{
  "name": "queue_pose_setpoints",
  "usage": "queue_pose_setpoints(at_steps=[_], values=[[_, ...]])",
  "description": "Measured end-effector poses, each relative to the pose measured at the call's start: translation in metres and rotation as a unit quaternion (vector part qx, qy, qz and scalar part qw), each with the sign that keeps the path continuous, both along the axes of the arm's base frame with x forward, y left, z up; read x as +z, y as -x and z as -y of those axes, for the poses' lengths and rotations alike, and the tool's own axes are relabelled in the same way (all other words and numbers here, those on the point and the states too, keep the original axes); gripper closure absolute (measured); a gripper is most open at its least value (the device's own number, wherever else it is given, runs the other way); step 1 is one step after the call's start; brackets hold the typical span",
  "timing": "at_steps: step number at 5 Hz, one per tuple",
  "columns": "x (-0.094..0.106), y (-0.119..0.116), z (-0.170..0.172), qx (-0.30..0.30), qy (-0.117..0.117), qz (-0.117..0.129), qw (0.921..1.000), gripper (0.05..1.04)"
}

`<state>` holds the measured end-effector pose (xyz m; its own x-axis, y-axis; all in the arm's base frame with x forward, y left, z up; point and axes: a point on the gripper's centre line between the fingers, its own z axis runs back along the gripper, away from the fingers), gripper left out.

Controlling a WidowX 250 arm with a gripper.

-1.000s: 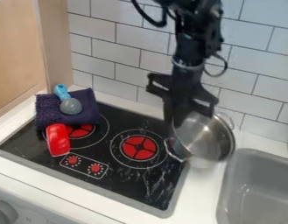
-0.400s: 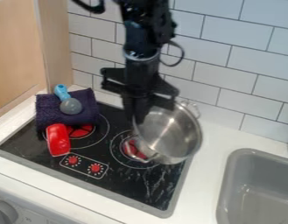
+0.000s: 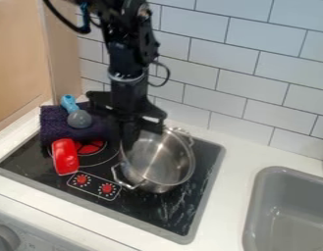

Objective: Put cooking pot on the stove

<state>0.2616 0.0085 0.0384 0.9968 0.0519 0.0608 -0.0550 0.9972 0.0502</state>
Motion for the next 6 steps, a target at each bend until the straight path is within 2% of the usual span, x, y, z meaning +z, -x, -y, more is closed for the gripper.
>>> queue_pose_setpoints(at_steps=[3, 4, 5, 6], values=[[-0.018, 0.000, -0.027, 0.033, 0.027, -0.008, 0.9990, 1.009], [-0.020, 0.000, -0.027, 0.043, 0.039, -0.010, 0.9983, 0.851], [-0.020, 0.002, -0.028, 0.048, 0.038, -0.014, 0.9980, 0.583], [-0.020, 0.003, -0.027, 0.038, 0.039, -0.017, 0.9984, 0.265]])
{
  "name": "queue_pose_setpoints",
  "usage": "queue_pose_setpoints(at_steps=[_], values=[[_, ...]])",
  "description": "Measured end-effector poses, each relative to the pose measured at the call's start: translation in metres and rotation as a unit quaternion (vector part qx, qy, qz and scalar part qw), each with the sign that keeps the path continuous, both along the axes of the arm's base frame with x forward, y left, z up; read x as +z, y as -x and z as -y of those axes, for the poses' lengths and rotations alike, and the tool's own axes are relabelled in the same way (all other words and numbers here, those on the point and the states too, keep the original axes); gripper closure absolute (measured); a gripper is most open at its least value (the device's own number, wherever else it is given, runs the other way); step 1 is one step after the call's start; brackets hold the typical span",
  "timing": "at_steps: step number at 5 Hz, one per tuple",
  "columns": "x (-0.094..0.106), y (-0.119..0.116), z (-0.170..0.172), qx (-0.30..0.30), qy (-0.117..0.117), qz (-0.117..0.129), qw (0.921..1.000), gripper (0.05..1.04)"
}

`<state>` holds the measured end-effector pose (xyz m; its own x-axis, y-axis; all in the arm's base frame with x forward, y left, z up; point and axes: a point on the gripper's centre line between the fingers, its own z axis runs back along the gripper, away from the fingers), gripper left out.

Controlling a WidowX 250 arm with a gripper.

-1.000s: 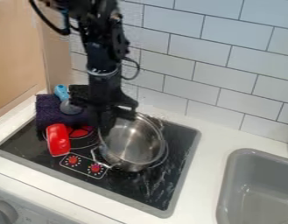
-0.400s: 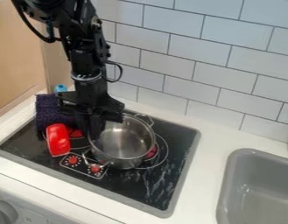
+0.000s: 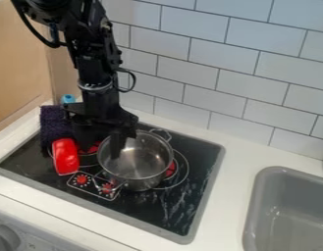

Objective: Put cooking pot on the stove

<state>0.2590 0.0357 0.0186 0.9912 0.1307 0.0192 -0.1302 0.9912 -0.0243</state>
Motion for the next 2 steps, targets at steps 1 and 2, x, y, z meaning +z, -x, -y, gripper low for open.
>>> queue_pose_setpoints(at_steps=[1, 2], values=[[-0.0001, 0.0026, -0.0003, -0.004, -0.008, -0.009, 0.9999, 0.065], [0.0078, 0.0059, -0.0012, -0.021, -0.025, -0.016, 0.9994, 0.075]])
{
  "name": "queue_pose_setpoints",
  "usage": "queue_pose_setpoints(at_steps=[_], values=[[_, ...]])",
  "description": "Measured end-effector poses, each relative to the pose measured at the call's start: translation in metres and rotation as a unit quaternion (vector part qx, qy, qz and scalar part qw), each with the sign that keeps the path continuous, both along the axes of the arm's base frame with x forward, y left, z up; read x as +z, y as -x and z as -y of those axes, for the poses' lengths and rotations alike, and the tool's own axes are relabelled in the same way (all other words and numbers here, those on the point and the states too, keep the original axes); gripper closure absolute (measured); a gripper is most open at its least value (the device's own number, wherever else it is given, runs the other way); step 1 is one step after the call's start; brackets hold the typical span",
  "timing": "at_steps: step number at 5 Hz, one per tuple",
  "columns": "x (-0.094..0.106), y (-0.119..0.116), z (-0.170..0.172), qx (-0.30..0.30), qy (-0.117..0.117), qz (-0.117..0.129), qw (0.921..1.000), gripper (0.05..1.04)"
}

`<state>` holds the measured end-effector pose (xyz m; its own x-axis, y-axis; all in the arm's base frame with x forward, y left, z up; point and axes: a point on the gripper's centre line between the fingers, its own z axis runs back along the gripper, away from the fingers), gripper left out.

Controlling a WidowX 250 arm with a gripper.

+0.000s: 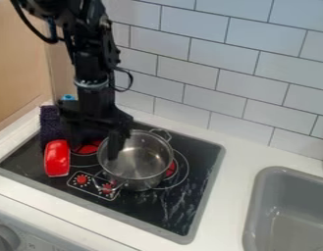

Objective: Put cooking pot on the stove

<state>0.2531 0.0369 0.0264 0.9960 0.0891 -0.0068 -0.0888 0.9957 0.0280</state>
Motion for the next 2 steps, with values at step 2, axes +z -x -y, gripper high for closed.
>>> queue_pose_setpoints(at_steps=[2], values=[[0.050, -0.011, 0.015, -0.049, -0.063, 0.035, 0.9961, 0.084]])
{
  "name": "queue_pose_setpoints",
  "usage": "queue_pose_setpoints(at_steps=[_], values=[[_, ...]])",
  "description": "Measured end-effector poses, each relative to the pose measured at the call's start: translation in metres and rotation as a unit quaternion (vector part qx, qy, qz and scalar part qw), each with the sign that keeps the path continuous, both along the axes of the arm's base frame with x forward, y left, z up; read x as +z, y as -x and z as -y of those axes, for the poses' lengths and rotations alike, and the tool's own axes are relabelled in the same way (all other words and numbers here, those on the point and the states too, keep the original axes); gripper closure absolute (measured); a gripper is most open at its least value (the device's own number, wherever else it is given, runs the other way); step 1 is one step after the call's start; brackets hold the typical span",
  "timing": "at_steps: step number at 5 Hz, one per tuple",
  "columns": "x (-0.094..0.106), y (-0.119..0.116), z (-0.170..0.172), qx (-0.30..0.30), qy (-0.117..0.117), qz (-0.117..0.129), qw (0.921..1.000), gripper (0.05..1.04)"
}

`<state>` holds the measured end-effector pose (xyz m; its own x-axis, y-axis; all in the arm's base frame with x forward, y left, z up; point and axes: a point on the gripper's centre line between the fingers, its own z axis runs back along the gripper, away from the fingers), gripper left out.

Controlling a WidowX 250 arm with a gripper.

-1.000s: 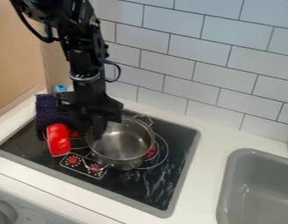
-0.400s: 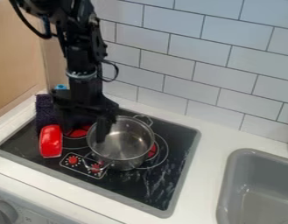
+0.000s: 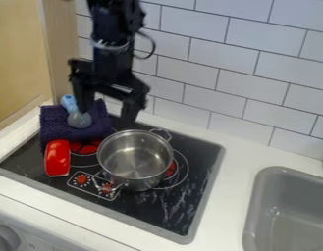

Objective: Put cooking pot on the stove

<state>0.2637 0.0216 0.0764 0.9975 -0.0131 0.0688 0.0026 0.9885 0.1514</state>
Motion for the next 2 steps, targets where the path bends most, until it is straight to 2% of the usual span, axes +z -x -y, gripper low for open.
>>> queue_pose_setpoints(at_steps=[1, 2], values=[[0.0137, 0.0003, 0.0058, -0.015, -0.029, 0.018, 0.9993, 0.084], [0.0145, 0.0006, 0.0059, -0.013, -0.029, 0.019, 0.9993, 0.084]])
